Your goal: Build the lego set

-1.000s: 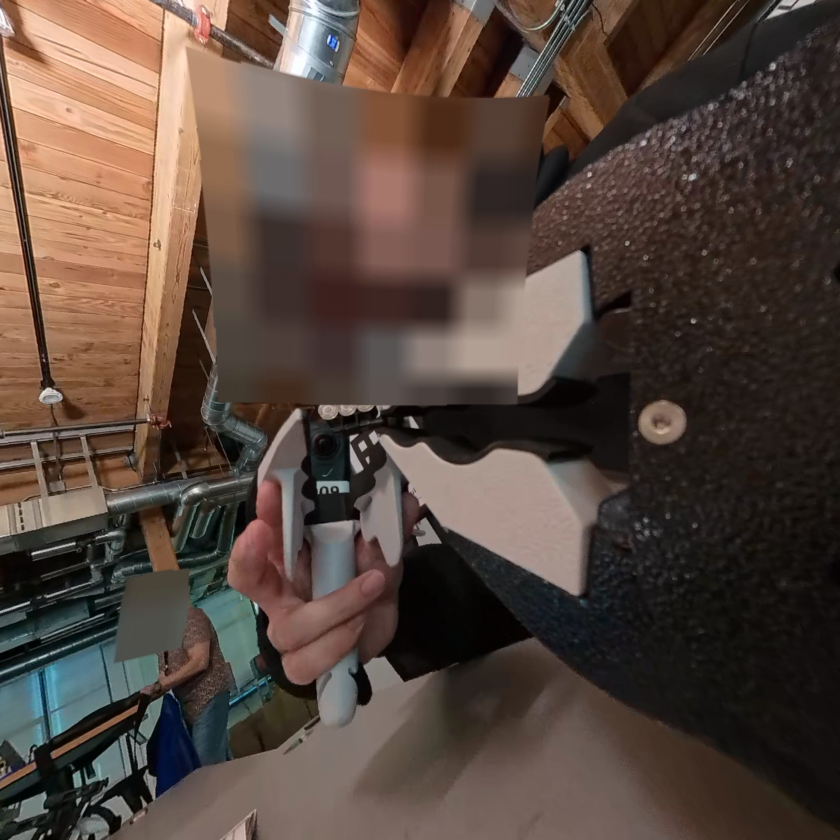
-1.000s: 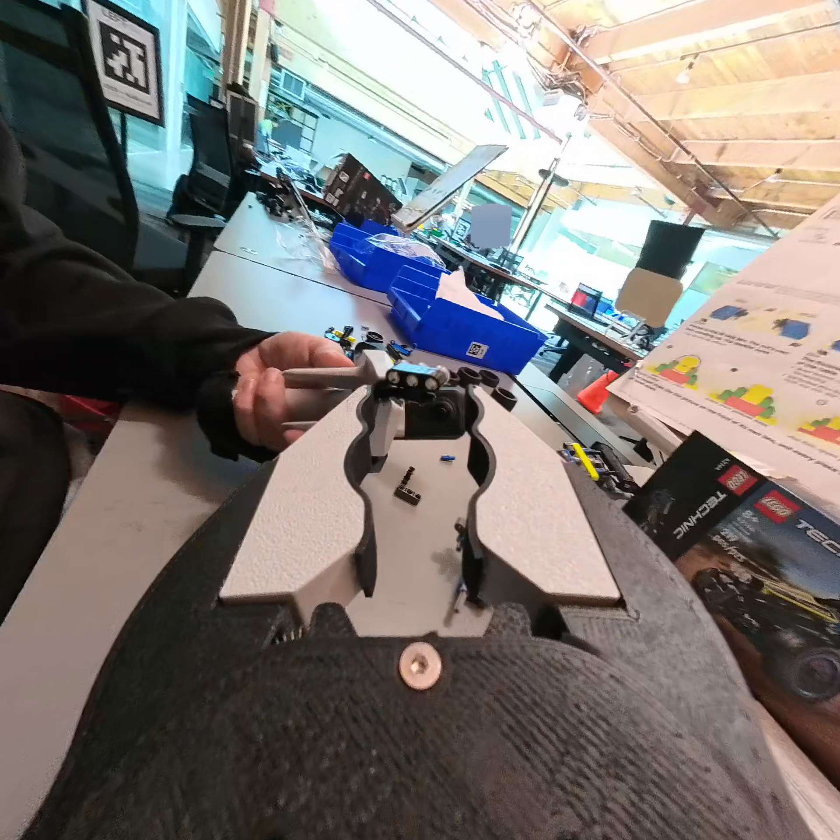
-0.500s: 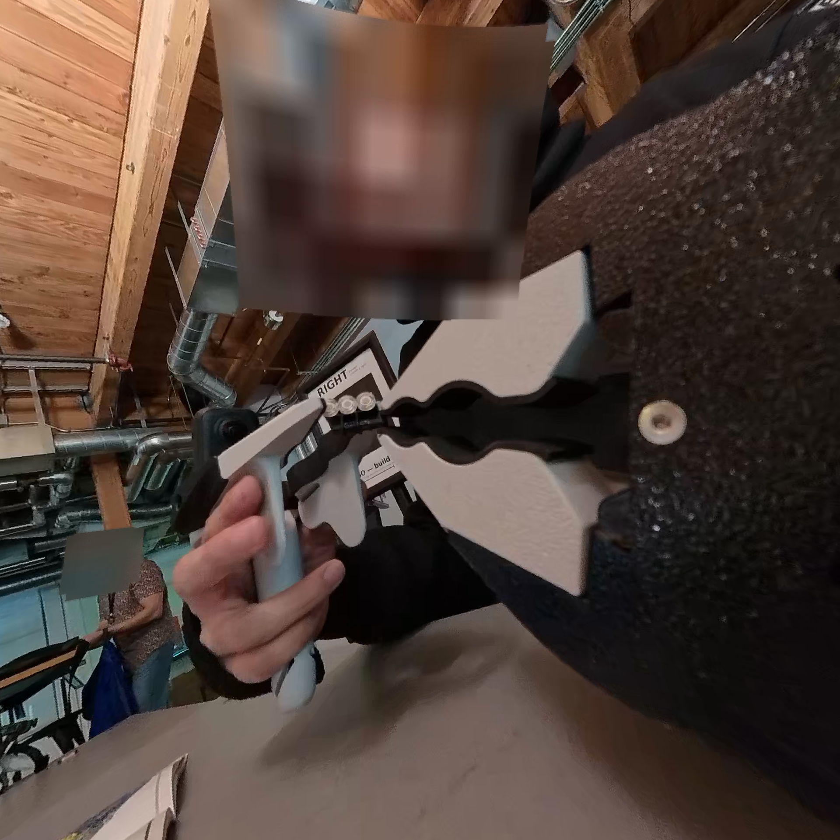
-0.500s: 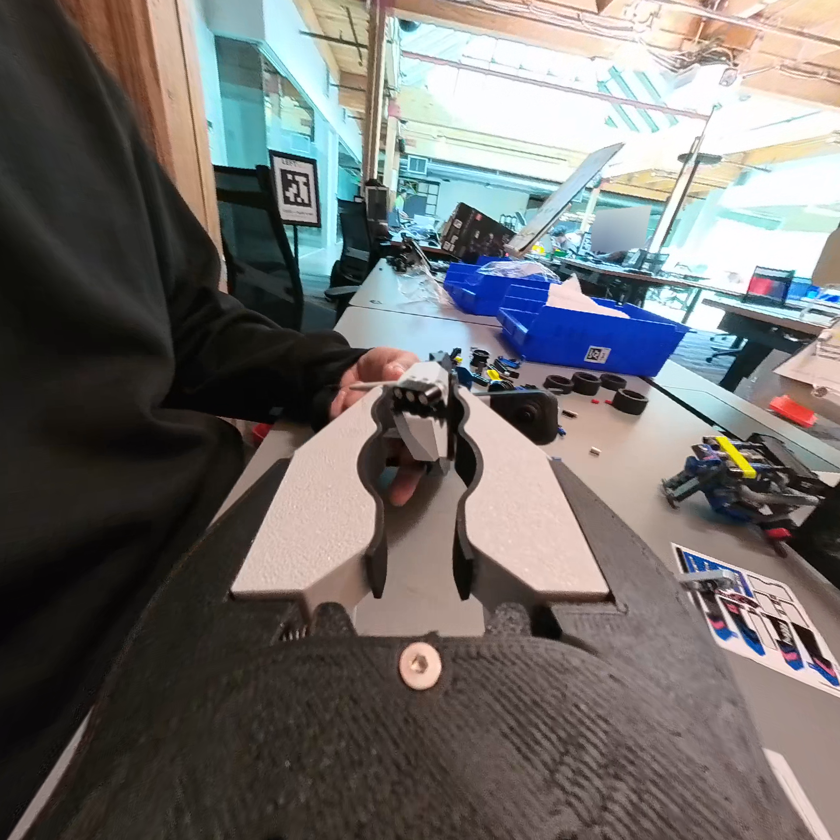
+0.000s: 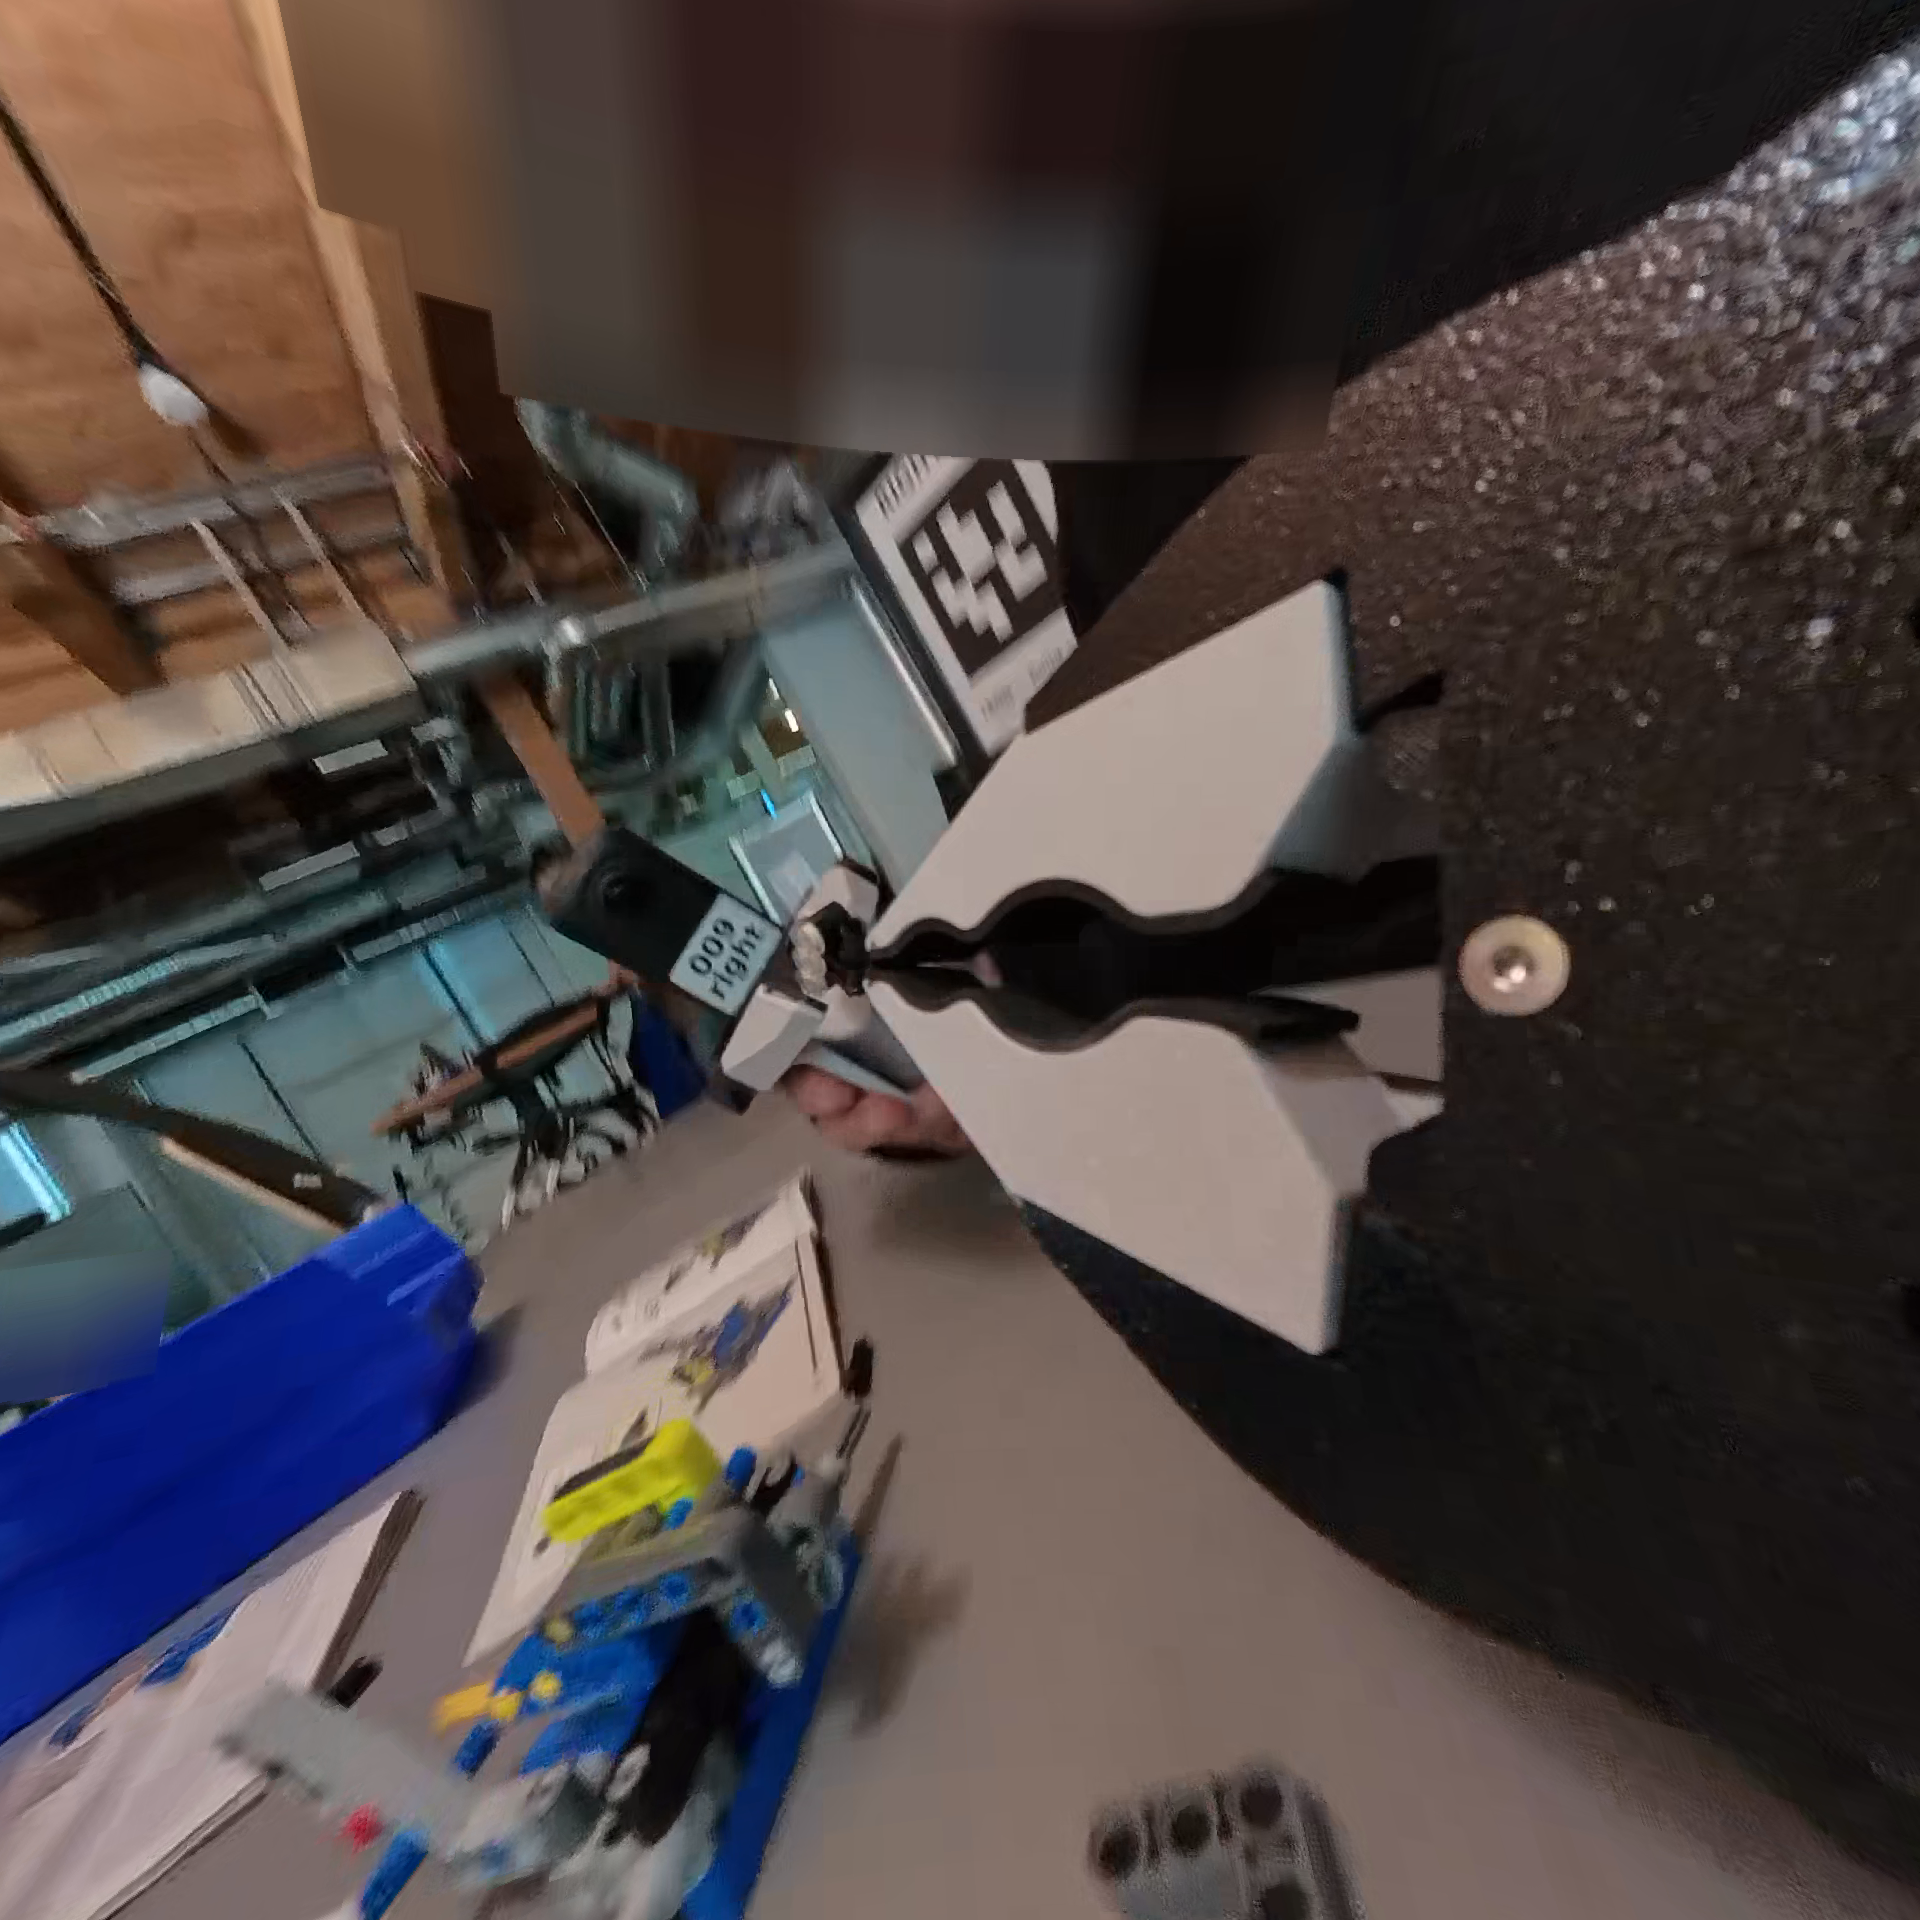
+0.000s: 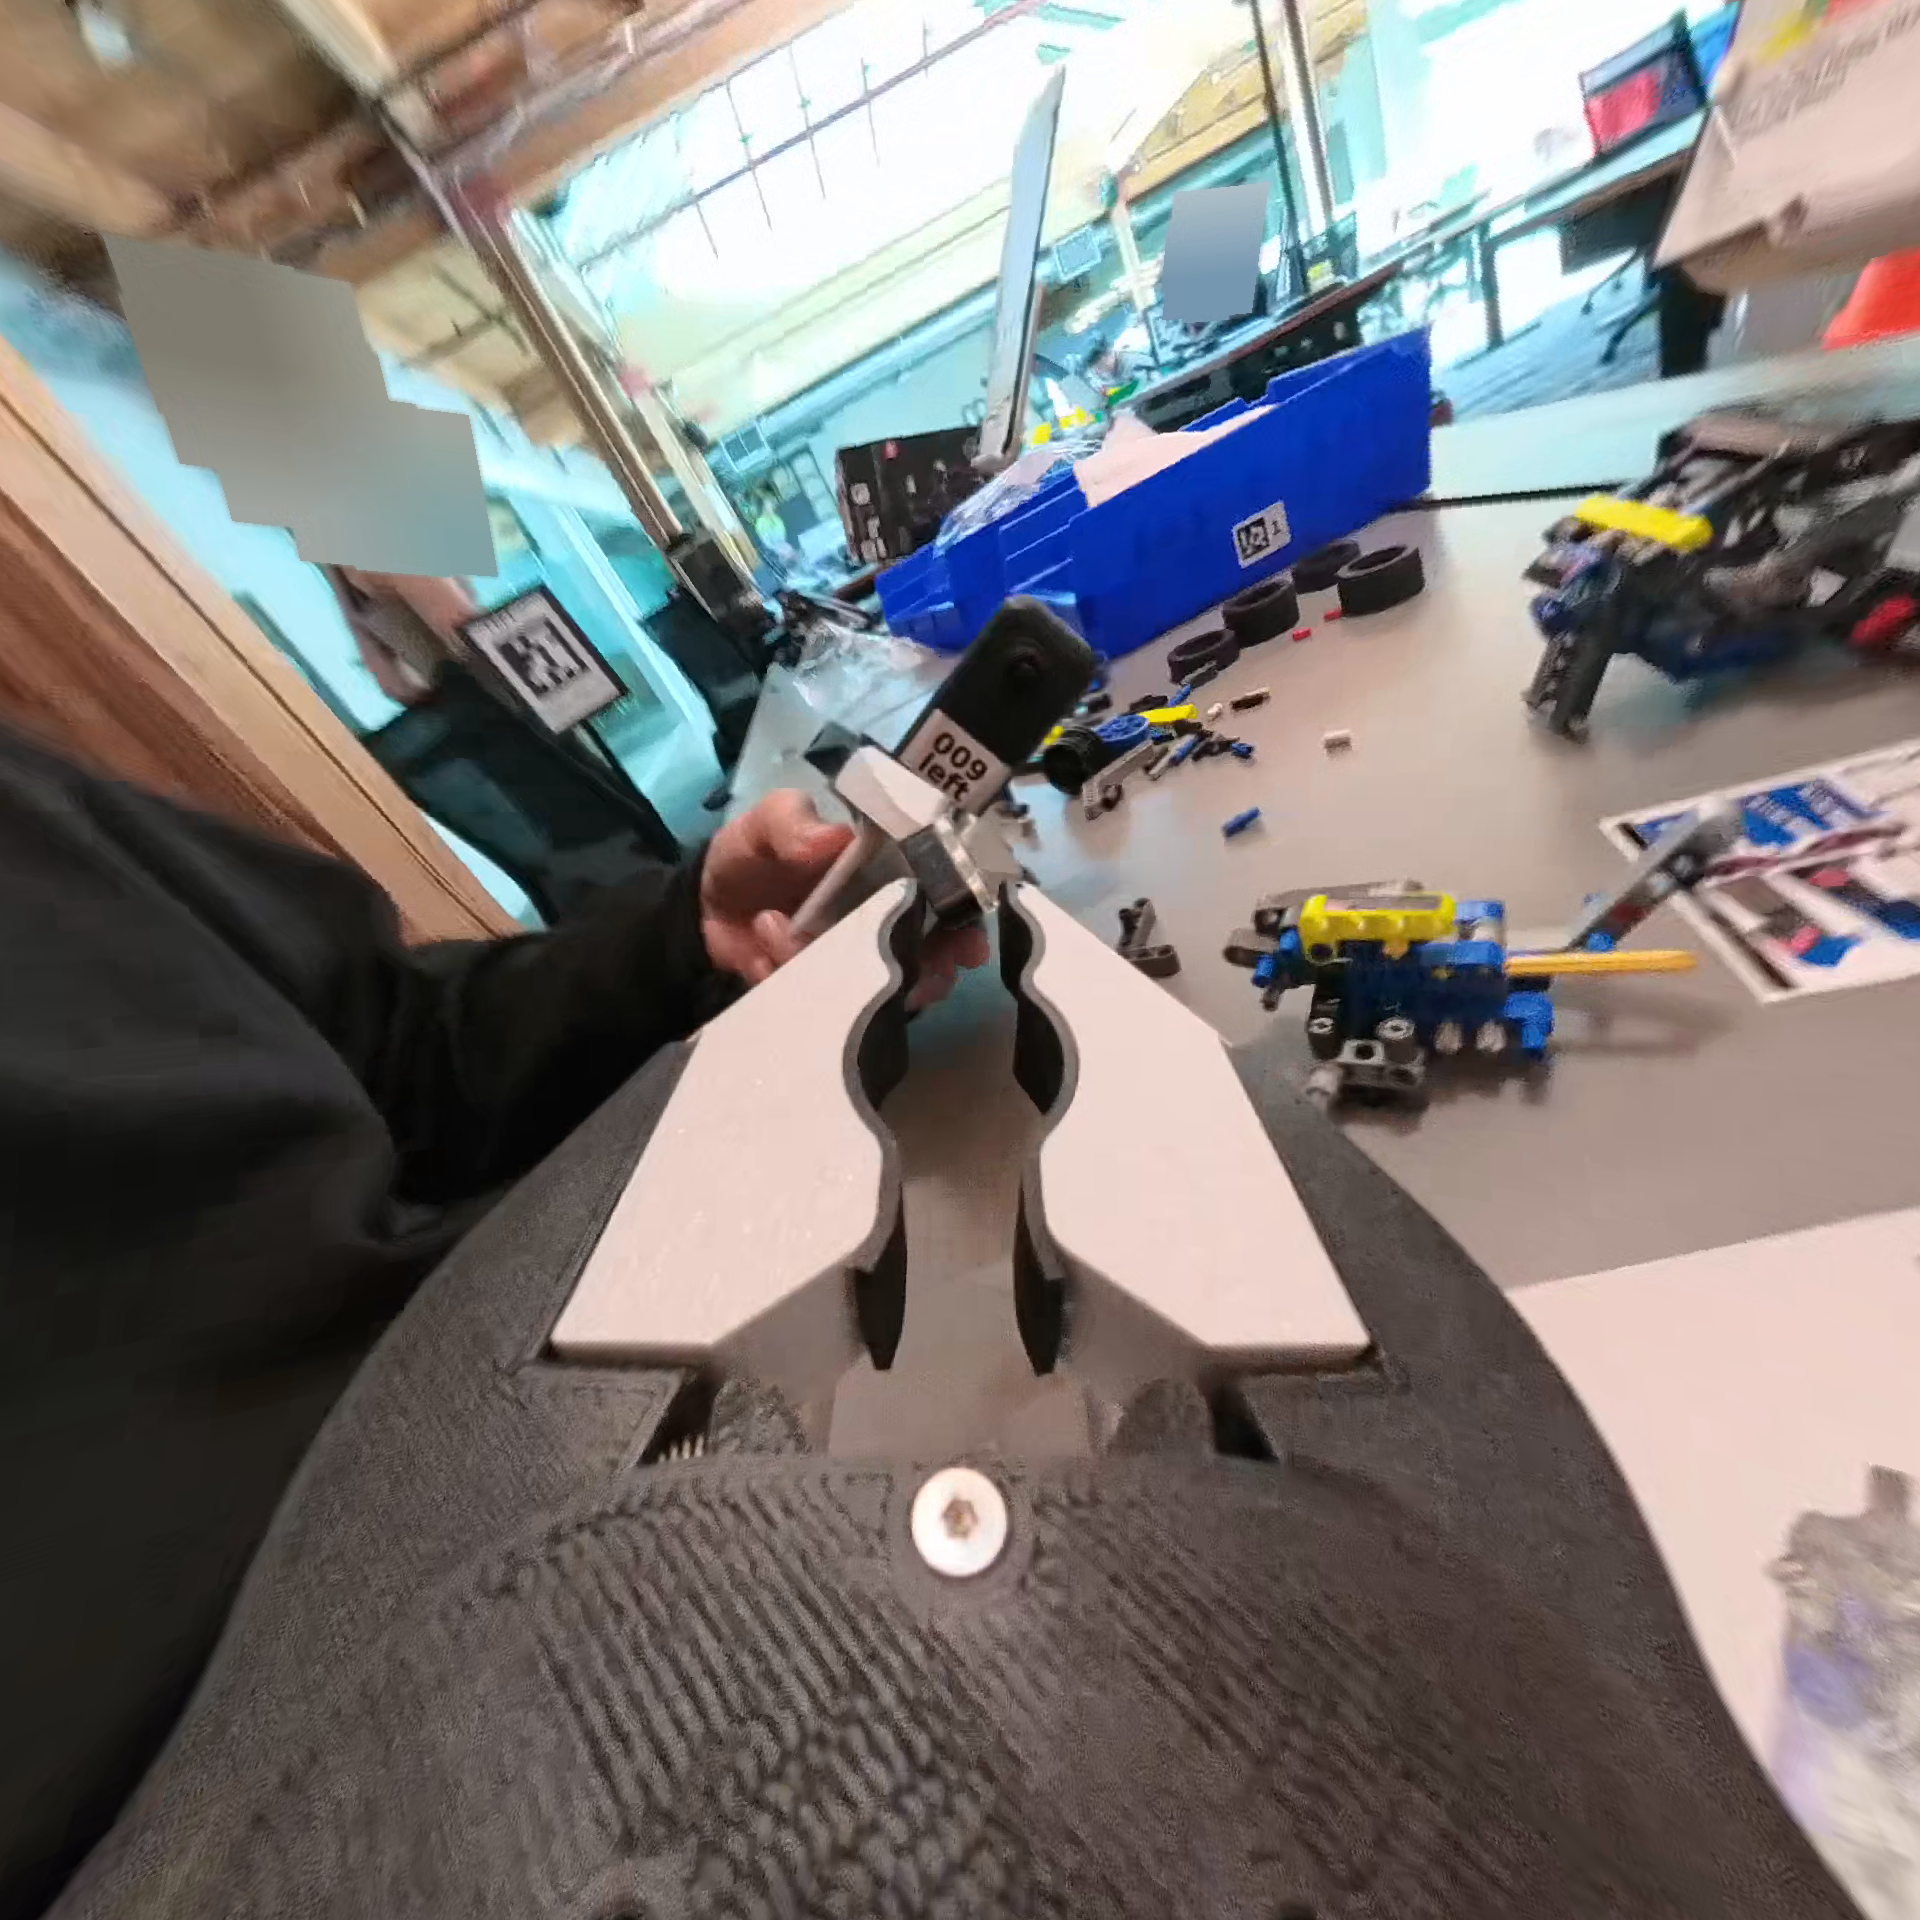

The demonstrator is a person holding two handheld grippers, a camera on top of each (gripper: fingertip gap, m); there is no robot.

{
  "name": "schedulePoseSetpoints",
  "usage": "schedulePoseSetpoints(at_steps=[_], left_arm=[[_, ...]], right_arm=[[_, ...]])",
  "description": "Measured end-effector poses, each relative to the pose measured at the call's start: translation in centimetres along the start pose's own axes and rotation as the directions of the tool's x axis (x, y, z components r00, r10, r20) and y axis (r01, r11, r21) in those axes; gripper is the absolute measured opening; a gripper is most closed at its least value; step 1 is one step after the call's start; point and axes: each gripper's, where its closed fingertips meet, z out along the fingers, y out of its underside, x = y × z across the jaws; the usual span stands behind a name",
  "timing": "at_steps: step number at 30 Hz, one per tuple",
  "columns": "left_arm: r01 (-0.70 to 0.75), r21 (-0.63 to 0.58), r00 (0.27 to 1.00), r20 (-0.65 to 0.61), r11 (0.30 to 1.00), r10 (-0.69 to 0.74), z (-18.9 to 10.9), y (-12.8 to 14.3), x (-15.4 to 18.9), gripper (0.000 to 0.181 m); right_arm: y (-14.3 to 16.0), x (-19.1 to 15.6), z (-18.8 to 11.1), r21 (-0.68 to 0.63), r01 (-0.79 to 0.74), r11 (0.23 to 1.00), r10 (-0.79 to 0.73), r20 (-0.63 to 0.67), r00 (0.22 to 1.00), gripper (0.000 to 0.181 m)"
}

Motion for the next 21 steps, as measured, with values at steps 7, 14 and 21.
schedulePoseSetpoints(at_steps=[7, 14, 21], left_arm=[[-0.660, -0.265, 0.666, 0.227, 0.703, 0.710, -0.9, 0.0, -0.3, 0.006], [-0.644, -0.428, 0.591, 0.248, 0.634, 0.768, -1.0, 1.4, -1.6, 0.015], [-0.616, -0.460, 0.604, 0.244, 0.639, 0.759, -1.0, 1.9, -2.0, 0.003]], right_arm=[[1.3, 0.6, 0.5, -0.025, -0.305, 0.952, 0.305, 0.012, 0.952, 0.012], [2.4, 0.7, 1.2, -0.065, -0.324, 0.944, 0.324, -0.014, 0.946, 0.012], [2.9, 0.4, 1.5, -0.107, -0.284, 0.953, 0.282, -0.034, 0.959, 0.012]])
